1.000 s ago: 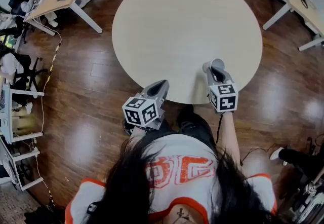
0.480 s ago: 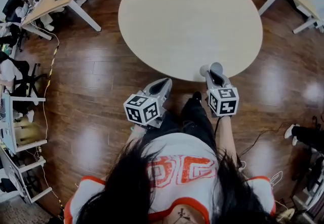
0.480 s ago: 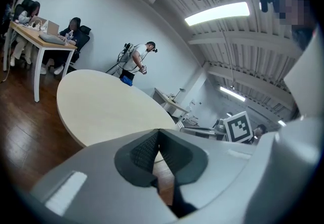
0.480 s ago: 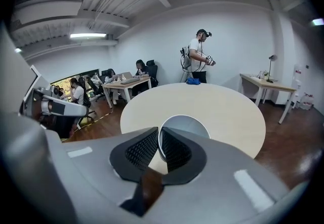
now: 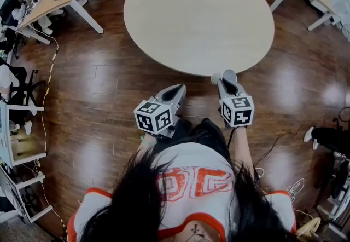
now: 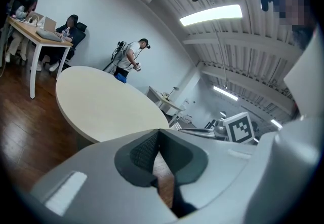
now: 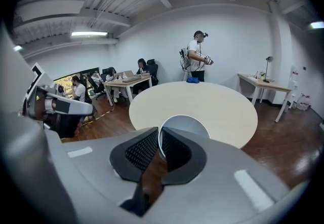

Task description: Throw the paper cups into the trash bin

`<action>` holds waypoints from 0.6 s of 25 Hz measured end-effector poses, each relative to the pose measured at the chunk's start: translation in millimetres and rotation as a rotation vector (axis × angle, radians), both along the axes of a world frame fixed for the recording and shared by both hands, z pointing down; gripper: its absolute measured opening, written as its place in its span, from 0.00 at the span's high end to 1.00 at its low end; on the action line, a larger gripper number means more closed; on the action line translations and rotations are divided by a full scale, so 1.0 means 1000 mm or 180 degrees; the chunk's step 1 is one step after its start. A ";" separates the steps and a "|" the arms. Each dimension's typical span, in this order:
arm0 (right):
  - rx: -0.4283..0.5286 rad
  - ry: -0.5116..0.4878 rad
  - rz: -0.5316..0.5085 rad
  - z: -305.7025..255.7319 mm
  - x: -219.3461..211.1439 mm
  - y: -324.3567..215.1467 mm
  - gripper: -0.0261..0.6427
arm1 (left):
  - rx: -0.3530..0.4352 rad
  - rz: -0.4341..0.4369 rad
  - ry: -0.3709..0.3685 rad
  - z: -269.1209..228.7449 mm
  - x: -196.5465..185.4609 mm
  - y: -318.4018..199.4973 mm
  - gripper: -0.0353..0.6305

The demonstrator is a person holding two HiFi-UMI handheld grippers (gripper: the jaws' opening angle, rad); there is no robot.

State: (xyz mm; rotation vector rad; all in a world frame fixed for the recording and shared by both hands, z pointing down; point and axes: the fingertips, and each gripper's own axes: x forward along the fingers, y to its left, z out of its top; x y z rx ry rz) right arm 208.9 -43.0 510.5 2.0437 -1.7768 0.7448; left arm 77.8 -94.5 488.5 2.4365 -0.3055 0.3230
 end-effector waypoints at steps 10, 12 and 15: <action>-0.0005 0.0042 -0.0292 -0.003 0.001 0.029 0.92 | 0.0055 -0.0264 -0.0042 -0.008 0.000 0.039 0.95; -0.0009 0.0060 -0.0390 -0.004 0.001 0.040 0.92 | 0.0036 -0.0373 -0.0043 -0.007 0.001 0.051 0.95; -0.0026 0.0085 -0.0584 0.001 -0.001 0.056 0.92 | 0.0042 -0.0562 -0.0092 -0.001 -0.001 0.068 0.95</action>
